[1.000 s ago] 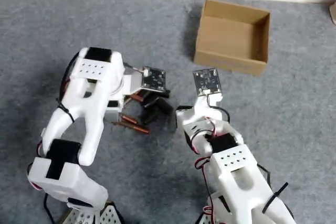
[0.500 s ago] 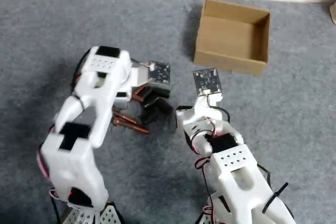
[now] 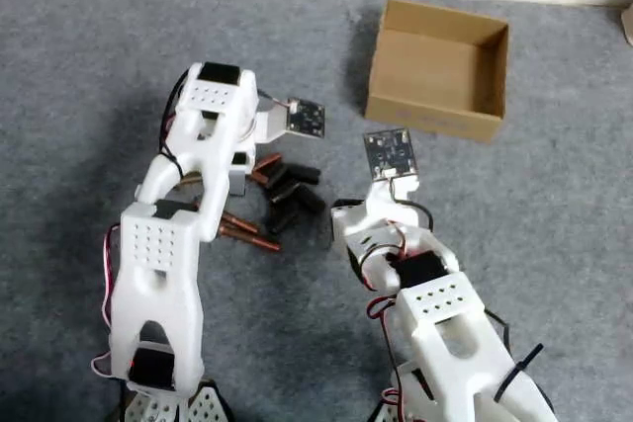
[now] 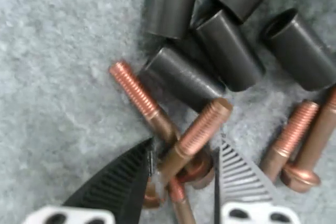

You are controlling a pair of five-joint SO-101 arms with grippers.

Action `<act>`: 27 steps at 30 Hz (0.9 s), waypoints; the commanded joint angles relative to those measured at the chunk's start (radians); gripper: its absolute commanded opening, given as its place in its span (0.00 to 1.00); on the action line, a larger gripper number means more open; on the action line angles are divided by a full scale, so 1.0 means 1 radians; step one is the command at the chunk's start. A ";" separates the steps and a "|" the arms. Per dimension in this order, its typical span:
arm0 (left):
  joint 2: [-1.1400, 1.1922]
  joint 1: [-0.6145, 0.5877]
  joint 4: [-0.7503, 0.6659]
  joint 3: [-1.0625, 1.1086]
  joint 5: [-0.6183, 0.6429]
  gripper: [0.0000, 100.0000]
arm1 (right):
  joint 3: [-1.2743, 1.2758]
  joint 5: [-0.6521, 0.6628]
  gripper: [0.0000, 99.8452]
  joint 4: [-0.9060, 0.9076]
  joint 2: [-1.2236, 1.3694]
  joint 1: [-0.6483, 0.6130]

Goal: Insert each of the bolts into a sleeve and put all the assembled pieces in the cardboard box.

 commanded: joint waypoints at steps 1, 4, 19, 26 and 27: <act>0.001 -0.019 0.012 -0.054 -0.112 0.18 | -0.002 0.014 0.00 -0.028 -0.019 0.015; -0.001 -0.024 0.034 -0.054 -0.112 0.15 | -0.002 0.014 0.00 -0.028 -0.019 0.015; -0.019 -0.019 0.244 -0.177 -0.101 0.01 | -0.002 0.014 0.00 -0.028 -0.019 0.015; -0.191 -0.010 0.247 -0.160 -0.011 0.01 | -0.002 0.014 0.00 -0.028 -0.019 0.015; -0.214 -0.001 0.247 -0.145 0.000 0.01 | -0.002 0.014 0.00 -0.028 -0.019 0.015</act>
